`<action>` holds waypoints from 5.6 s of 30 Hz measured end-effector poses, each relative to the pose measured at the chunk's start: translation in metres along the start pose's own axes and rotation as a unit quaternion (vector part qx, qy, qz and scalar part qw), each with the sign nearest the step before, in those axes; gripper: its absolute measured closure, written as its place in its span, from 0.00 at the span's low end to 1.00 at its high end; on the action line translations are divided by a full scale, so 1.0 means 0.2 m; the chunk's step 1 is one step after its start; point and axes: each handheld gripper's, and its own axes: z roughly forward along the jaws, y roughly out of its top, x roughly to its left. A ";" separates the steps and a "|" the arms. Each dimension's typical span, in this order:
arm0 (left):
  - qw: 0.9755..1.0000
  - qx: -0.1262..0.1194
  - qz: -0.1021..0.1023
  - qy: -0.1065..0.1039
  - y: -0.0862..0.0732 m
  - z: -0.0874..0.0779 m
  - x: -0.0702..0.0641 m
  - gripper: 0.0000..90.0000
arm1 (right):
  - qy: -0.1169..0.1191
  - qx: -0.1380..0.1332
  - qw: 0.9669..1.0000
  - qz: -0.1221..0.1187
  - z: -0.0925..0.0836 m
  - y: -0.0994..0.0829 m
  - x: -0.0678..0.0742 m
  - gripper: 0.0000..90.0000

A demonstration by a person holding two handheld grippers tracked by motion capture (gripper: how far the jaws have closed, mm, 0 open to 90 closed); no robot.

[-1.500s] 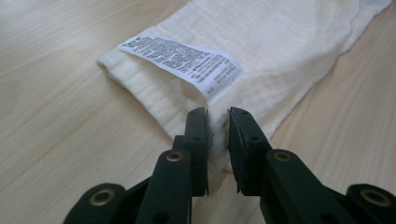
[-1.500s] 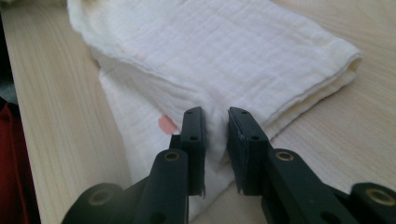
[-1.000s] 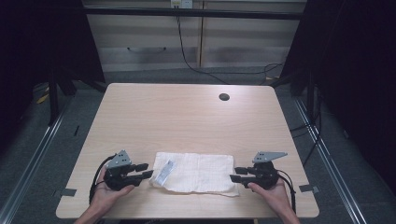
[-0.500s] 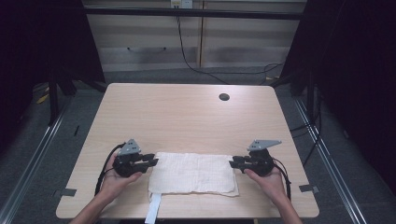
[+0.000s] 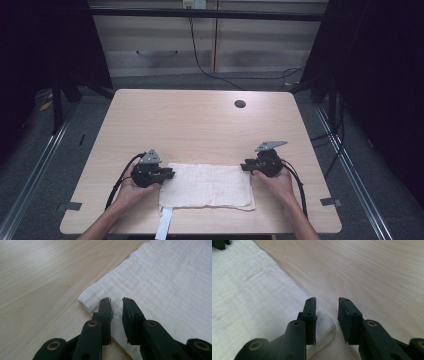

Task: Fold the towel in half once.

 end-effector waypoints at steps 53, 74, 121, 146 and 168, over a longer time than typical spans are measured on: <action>1.000 0.005 -0.001 0.002 -0.02 -0.02 0.08 0.93 | 0.026 -0.025 0.999 0.011 0.02 0.02 0.03 0.97; 0.999 -0.013 -0.014 0.026 0.00 -0.05 0.10 0.94 | 0.043 -0.104 0.994 -0.011 -0.14 0.13 0.11 0.97; 0.998 -0.002 -0.046 0.030 -0.01 -0.01 0.11 0.93 | 0.102 0.035 0.992 -0.066 -0.04 -0.14 0.42 0.96; 0.994 -0.108 -0.011 0.021 0.24 -0.14 0.01 0.93 | 0.036 0.039 0.998 -0.041 0.06 0.01 0.24 0.97; 0.998 -0.013 0.063 -0.023 0.00 -0.12 -0.24 0.93 | 0.027 0.028 0.998 -0.039 0.07 0.02 0.21 0.97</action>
